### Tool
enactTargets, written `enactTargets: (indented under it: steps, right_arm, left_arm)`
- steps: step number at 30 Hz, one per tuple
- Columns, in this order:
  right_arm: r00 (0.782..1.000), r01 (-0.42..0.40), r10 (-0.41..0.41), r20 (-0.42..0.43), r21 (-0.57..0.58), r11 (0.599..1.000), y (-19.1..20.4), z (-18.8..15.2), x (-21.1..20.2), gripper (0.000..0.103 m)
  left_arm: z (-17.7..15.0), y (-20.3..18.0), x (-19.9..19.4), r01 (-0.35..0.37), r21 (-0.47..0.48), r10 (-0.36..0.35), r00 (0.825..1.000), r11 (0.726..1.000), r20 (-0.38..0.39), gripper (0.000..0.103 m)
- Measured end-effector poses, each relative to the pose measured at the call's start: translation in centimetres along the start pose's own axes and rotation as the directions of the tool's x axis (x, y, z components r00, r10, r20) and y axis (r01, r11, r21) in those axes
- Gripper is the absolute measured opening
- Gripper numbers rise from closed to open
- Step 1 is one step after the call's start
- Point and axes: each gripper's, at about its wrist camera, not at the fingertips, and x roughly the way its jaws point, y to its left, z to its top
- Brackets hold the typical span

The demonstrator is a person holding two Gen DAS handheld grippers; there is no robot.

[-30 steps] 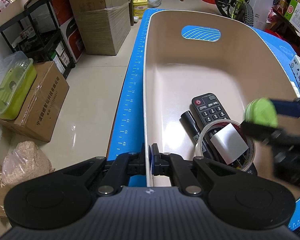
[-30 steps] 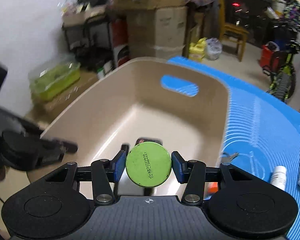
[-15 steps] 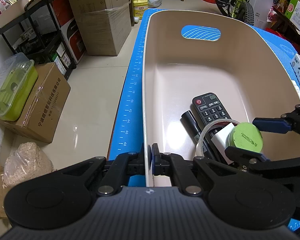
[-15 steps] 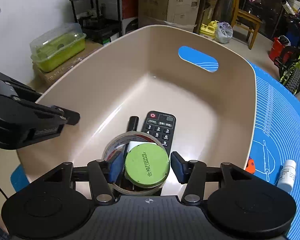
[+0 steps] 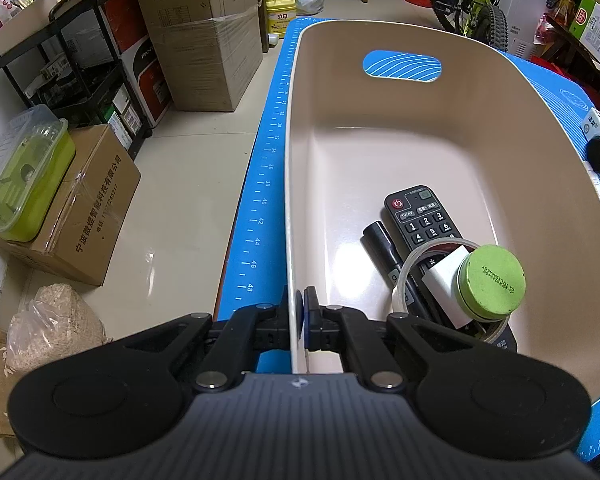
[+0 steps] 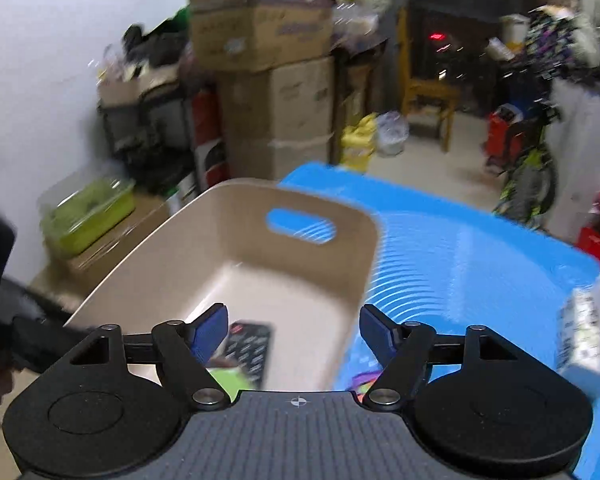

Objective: Organize rigid objects
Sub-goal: 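Move the right tool to the white pill bottle and grasp it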

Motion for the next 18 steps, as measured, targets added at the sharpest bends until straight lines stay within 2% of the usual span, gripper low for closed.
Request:
enactTargets:
  steps: [6, 11, 14, 18]
  right_arm:
    - [0.994, 0.109, -0.111, 0.021, 0.077, 0.991, -5.1, -0.5, 0.2, 0.081]
    - [0.986, 0.155, -0.167, 0.027, 0.255, 0.955, -11.1, -2.2, 1.3, 0.081]
    - [0.979, 0.192, -0.205, 0.003, 0.338, 0.921, -14.4, -3.7, 2.2, 0.081]
    - [0.958, 0.282, -0.280, -0.059, 0.350, 0.893, -16.6, -5.6, 3.7, 0.081]
  left_arm:
    - [0.0, 0.0, 0.0, 0.000, -0.001, 0.000, 1.000, 1.000, 0.000, 0.005]
    - [-0.1, 0.0, 0.1, -0.005, 0.001, 0.005, 1.000, 1.000, -0.001, 0.005]
    - [-0.1, -0.1, 0.1, -0.008, 0.002, 0.008, 1.000, 1.000, -0.002, 0.006]
    - [0.1, -0.2, 0.1, -0.016, 0.003, 0.016, 1.000, 1.000, -0.005, 0.006]
